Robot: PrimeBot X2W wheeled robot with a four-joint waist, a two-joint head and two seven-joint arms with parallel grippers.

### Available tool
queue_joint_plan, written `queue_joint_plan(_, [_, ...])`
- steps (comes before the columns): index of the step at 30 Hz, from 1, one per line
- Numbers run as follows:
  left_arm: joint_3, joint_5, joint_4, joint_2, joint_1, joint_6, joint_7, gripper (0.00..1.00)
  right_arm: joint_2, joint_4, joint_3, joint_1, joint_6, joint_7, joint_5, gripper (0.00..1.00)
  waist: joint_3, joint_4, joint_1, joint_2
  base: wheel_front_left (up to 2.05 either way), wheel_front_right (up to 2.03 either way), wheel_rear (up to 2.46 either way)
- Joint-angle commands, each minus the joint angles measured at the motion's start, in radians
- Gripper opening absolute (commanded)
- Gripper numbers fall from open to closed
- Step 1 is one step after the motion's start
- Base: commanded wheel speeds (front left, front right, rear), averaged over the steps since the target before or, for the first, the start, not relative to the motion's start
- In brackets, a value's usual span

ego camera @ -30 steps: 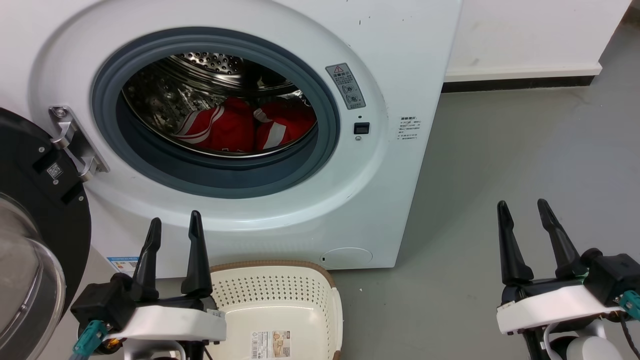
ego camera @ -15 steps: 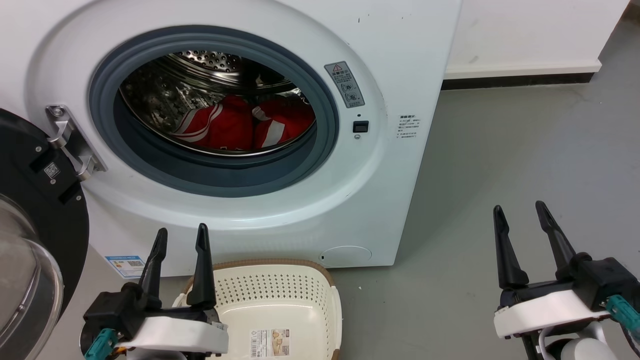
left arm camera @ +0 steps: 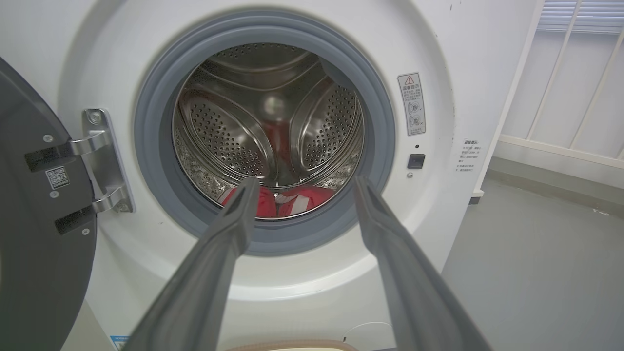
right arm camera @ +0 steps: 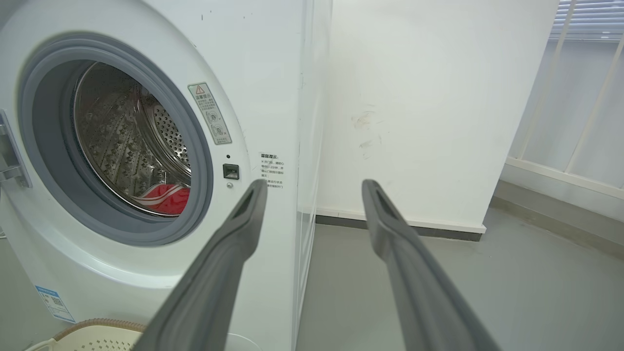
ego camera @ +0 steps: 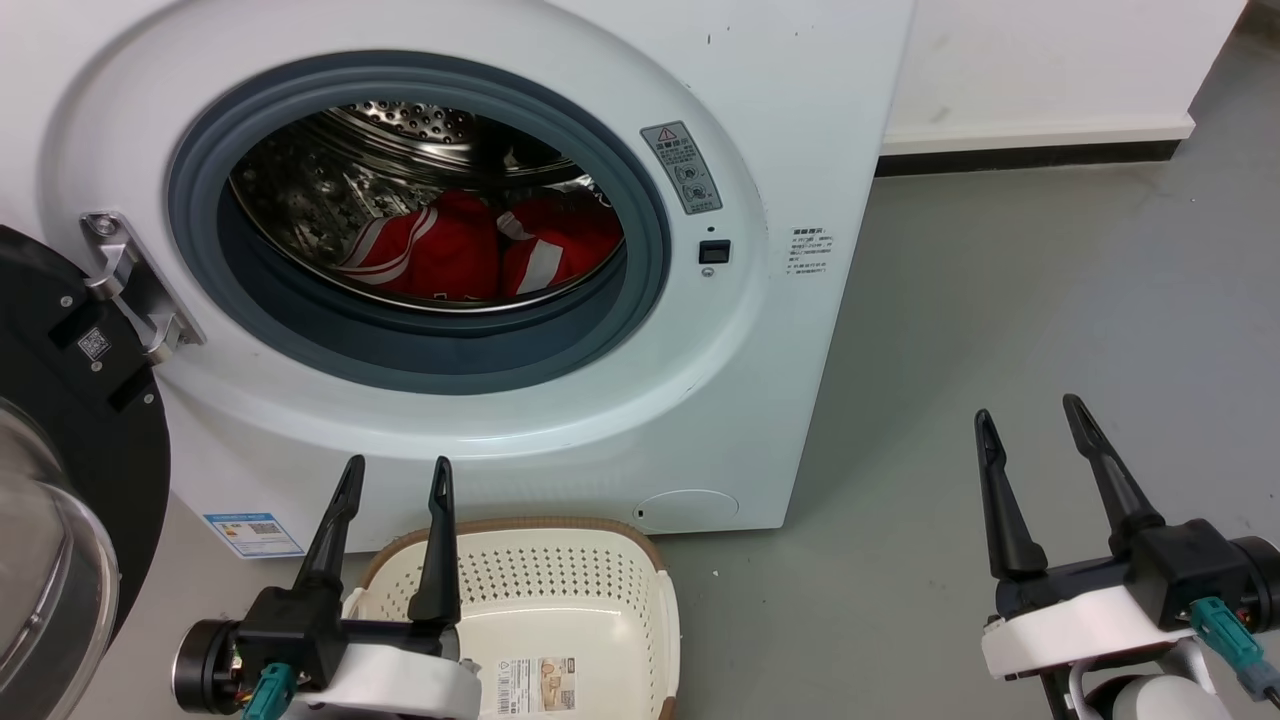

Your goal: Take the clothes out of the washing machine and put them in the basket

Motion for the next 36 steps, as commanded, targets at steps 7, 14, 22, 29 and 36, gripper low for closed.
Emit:
queue_joint_plan(7, [-0.010,0.063,-0.008,0.001,0.012,0.012,-0.019,1.00,0.001,-0.008,0.007,0.003,0.000,-0.020,-0.045,1.00,0.009,-0.004,0.0000,-0.0001,0.00,0.00,0.00])
queue_joint_plan(14, [-0.003,0.056,-0.014,0.001,0.013,0.010,-0.027,1.00,0.001,0.011,0.009,0.001,0.000,-0.028,-0.029,1.00,0.014,-0.004,0.0000,-0.0001,0.00,0.00,0.00])
queue_joint_plan(22, [0.013,0.032,-0.012,0.001,0.009,-0.001,-0.027,1.00,0.001,0.020,0.009,-0.003,0.000,-0.027,-0.003,1.00,0.016,-0.007,0.0000,-0.0001,0.00,0.00,0.00])
queue_joint_plan(29, [0.012,0.021,0.016,0.001,0.020,-0.015,-0.026,1.00,0.001,0.024,-0.006,-0.002,0.000,-0.027,0.033,1.00,0.015,-0.011,0.0000,-0.0001,0.00,0.00,0.00])
queue_joint_plan(36, [0.049,0.029,0.068,0.001,-0.024,-0.045,-0.026,1.00,0.002,0.006,-0.003,-0.039,0.000,-0.027,0.072,1.00,0.097,-0.050,0.0000,-0.0001,0.00,0.00,0.00])
